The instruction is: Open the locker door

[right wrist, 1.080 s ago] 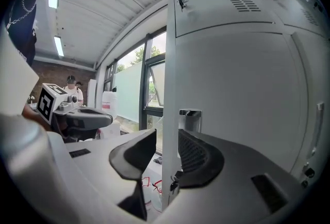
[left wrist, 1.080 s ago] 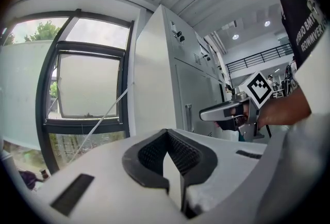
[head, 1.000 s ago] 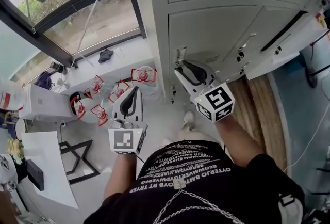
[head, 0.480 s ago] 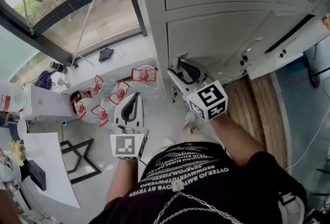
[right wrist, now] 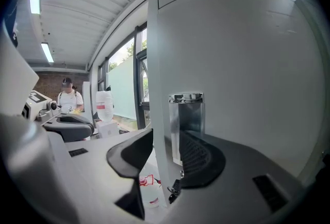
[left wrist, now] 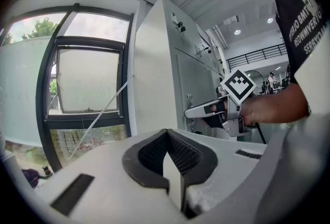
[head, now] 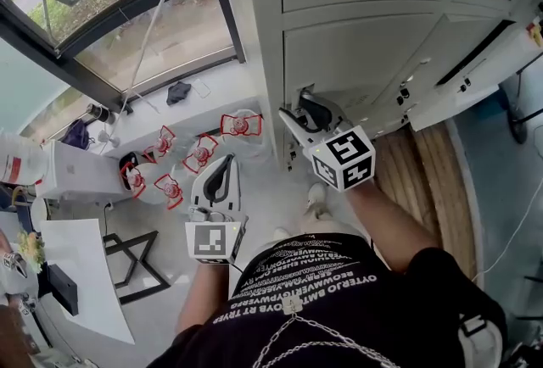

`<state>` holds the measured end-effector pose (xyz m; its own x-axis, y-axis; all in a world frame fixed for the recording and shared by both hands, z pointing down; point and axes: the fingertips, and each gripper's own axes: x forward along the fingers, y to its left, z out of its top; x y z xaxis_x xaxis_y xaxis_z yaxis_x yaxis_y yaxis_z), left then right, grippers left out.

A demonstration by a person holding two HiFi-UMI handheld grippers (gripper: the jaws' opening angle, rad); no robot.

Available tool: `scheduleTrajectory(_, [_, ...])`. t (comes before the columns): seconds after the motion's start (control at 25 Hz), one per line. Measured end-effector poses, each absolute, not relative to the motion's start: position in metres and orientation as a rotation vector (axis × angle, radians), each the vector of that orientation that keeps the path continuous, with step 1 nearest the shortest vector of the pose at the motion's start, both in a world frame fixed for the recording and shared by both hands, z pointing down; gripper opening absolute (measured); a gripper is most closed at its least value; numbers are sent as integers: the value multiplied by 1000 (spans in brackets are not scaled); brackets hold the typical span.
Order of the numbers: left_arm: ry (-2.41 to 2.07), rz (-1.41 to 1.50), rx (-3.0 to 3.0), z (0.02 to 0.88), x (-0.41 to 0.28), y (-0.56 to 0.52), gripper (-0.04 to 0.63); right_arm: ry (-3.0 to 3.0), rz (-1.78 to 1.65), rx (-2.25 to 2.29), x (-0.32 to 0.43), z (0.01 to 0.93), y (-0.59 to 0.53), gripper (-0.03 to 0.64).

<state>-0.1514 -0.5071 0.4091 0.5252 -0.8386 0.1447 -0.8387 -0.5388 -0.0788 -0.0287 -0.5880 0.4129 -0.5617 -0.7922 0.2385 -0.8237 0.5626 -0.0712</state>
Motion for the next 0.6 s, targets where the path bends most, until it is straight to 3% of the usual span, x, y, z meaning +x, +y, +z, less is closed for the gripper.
scheduleTrajectory(0.6, [-1437, 230, 2798, 407, -169, -468, -3, -2522, 250, 1564, -13, 413, -547, 101])
